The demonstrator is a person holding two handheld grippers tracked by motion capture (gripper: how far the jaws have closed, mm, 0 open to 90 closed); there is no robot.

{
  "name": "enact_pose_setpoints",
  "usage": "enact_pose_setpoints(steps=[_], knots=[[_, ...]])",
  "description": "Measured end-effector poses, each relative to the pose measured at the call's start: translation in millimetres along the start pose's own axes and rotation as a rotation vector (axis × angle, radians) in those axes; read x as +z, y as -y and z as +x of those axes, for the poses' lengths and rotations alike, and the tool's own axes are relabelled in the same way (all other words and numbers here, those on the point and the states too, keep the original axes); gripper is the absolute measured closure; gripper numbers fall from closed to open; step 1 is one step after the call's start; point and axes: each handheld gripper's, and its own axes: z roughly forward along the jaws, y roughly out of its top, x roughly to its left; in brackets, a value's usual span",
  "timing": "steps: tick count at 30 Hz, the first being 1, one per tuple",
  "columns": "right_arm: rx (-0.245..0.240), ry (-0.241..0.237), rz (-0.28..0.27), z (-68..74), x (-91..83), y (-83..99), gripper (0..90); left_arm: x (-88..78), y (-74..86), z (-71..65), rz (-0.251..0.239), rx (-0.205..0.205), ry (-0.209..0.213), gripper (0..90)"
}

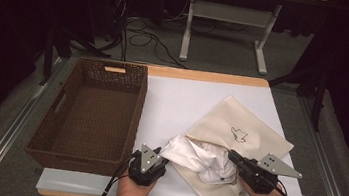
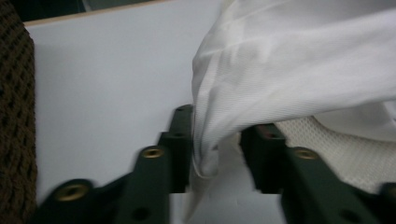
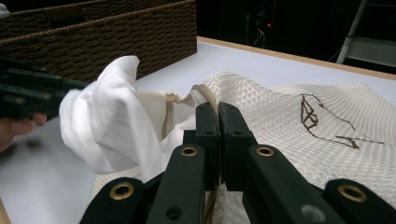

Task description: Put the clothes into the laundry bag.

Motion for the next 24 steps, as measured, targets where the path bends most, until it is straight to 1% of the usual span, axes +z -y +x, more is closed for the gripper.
enact_pose_setpoints(steps=[1, 3, 5, 6, 7, 8, 10, 11, 13, 14, 15, 16, 17, 19, 23, 24], knots=[[0.007, 0.000, 0.005, -0.1, 0.0, 0.5, 89.0, -1.6, -1.2, -0.4, -0.012, -0.002, -0.001, 76.3], [0.008, -0.001, 0.006, -0.3, 0.4, 1.1, 89.0, -8.1, -4.9, -2.1, -0.053, -0.011, -0.004, 84.5], [0.005, -0.001, 0.006, -0.3, 0.9, 1.0, 89.0, -17.7, -10.9, -4.2, -0.102, -0.010, -0.009, 87.2], [0.005, -0.001, 0.006, -0.2, 1.0, 1.0, 89.0, -22.7, -13.9, -4.9, -0.127, 0.000, -0.017, 87.4], [0.005, -0.001, 0.006, -0.2, 1.0, 1.0, 89.0, -22.7, -13.9, -4.9, -0.127, 0.000, -0.017, 87.6], [0.005, -0.002, 0.005, 0.0, 1.2, 0.9, 89.0, -30.7, -19.3, -4.0, -0.157, -0.004, -0.014, 87.6], [0.017, -0.011, 0.000, 1.2, 1.0, 0.1, 89.0, -37.6, -24.5, -5.1, -0.189, -0.019, 0.011, 87.6], [0.013, -0.012, 0.000, 1.8, 1.4, -0.2, 89.0, -39.4, -26.9, -7.5, -0.204, -0.022, 0.029, 87.6], [0.011, -0.012, 0.003, 2.7, 2.7, -0.4, 89.0, -39.1, -30.6, -16.5, -0.217, -0.013, 0.075, 87.6], [0.009, -0.012, 0.004, 2.8, 3.3, -0.4, 89.0, -37.2, -31.8, -21.7, -0.215, -0.005, 0.102, 87.6], [0.009, -0.014, 0.004, 2.7, 3.5, -0.5, 89.0, -34.1, -32.5, -27.6, -0.213, 0.011, 0.120, 87.6], [0.011, -0.013, 0.004, 2.8, 3.5, -0.7, 89.0, -29.8, -32.5, -33.8, -0.206, 0.043, 0.117, 87.6], [0.012, -0.013, 0.004, 2.7, 3.3, -0.7, 89.0, -22.7, -31.7, -40.1, -0.190, 0.070, 0.124, 87.6], [0.011, -0.012, 0.003, 2.5, 3.0, -0.5, 89.0, -9.6, -28.7, -47.1, -0.156, 0.065, 0.159, 87.6], [0.010, -0.013, 0.002, 2.6, 2.7, -0.7, 89.1, 17.3, -24.5, -58.4, -0.088, 0.055, 0.205, 87.5], [0.008, -0.015, 0.001, 2.5, 2.8, -0.8, 89.0, 22.3, -24.7, -60.2, -0.080, 0.051, 0.212, 87.5]])
